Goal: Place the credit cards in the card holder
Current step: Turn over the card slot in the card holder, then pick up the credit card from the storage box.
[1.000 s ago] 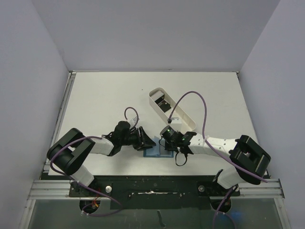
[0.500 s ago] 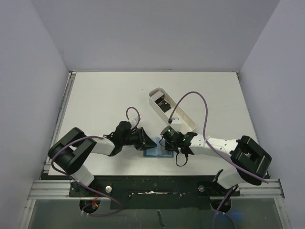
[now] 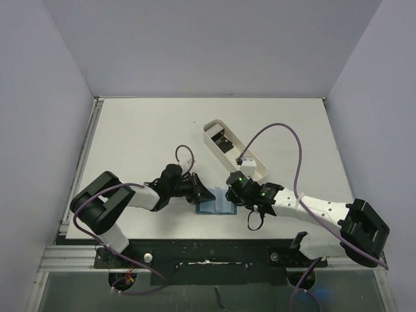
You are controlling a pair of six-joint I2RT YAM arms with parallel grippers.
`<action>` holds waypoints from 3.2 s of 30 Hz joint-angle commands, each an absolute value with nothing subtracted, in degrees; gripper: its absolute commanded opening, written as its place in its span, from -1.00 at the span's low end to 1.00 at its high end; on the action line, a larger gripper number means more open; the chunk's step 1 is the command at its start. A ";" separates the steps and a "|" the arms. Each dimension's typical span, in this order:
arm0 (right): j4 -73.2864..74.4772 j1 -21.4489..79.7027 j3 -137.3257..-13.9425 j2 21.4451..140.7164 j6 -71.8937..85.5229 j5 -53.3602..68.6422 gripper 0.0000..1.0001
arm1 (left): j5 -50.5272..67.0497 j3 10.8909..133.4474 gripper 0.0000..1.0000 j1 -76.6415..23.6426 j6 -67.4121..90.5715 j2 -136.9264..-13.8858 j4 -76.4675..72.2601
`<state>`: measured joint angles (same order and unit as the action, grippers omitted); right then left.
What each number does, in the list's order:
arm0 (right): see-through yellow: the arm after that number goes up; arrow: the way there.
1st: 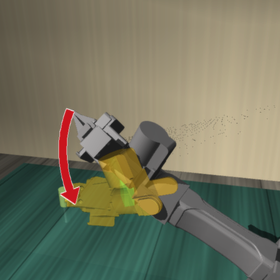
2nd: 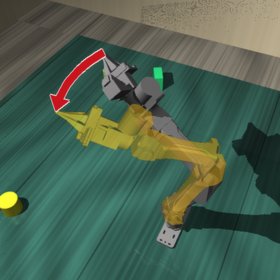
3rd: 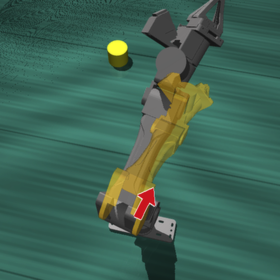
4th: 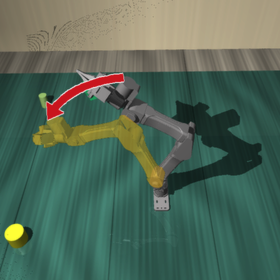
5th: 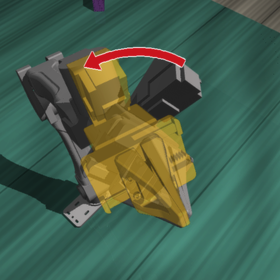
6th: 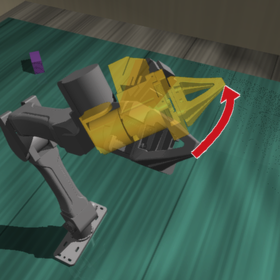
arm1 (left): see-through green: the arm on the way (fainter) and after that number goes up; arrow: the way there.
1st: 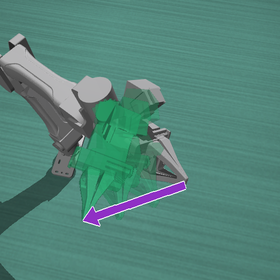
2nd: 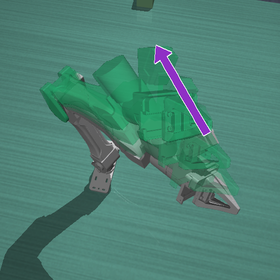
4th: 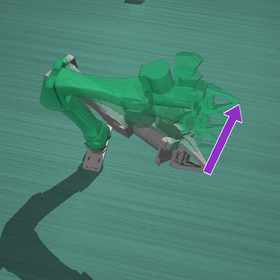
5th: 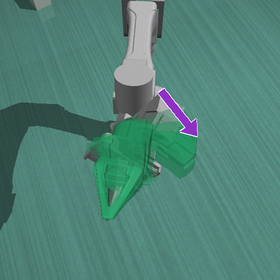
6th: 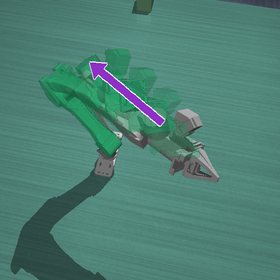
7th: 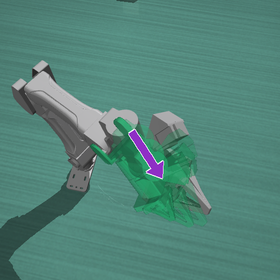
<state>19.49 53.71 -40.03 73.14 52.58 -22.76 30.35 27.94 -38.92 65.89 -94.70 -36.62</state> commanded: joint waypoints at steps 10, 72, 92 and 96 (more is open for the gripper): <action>21.12 53.18 -44.83 68.82 47.83 -25.69 -0.42 | 24.54 31.99 -1.00 -38.68 58.79 -88.02 -21.73; -4.71 26.75 -82.80 118.08 71.33 -10.66 -0.43 | 12.88 43.78 0.02 -34.76 33.55 -60.54 23.78; -5.02 27.13 -80.40 115.11 71.01 -11.79 -0.92 | 12.92 42.94 0.03 -34.80 34.45 -60.91 23.14; -4.15 27.10 -79.53 113.33 70.83 -12.47 -0.94 | 13.21 42.82 0.03 -34.80 34.82 -61.00 22.95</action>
<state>-2.15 26.98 -80.16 118.48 70.98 -10.50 13.26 41.54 -35.14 34.33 -60.99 24.36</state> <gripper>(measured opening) 0.043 0.510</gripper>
